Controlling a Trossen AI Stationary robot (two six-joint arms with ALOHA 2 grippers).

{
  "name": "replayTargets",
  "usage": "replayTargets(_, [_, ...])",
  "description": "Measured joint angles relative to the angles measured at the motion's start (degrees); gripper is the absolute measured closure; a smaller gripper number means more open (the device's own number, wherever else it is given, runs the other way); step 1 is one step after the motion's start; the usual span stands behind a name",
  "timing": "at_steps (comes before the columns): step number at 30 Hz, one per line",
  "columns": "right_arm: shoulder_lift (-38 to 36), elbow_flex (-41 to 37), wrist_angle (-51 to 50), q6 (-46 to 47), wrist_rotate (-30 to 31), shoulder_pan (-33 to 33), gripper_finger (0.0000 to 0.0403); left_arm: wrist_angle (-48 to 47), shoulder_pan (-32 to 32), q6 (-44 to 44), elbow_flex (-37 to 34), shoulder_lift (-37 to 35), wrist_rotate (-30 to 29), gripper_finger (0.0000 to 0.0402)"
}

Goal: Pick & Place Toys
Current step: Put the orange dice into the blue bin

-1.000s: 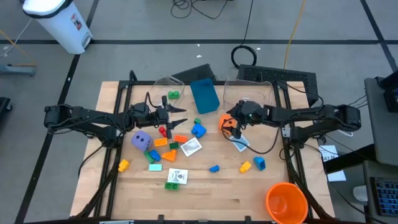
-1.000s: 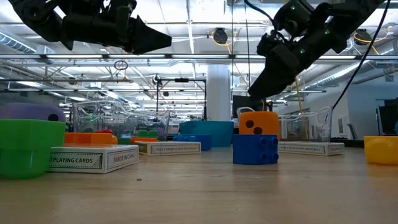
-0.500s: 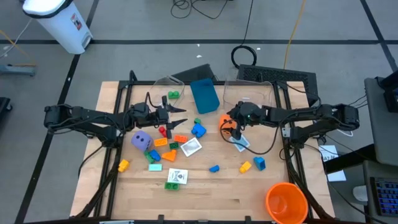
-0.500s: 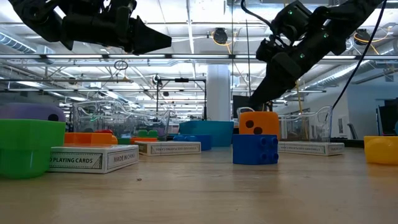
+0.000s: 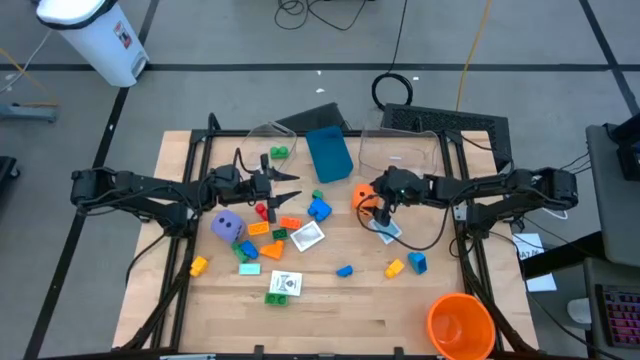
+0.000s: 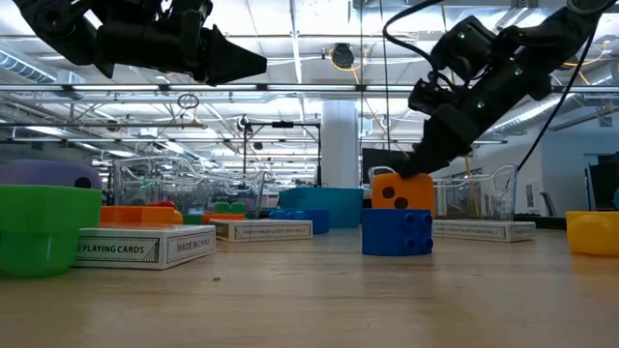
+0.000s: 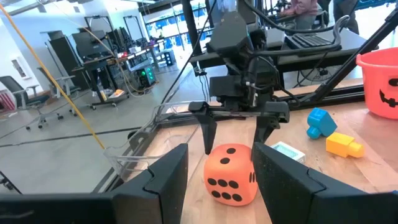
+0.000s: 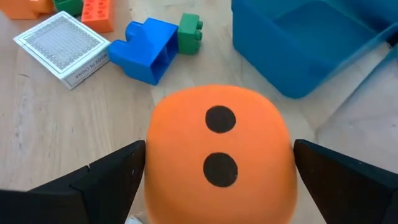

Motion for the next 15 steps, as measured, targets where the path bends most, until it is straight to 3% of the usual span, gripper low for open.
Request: replayTargets(15, [0.0, -0.6, 0.0, 3.6, -0.1, 0.0, 0.0005, 0.0, 0.0, 0.0, 0.0, 0.0, 0.0, 0.0218])
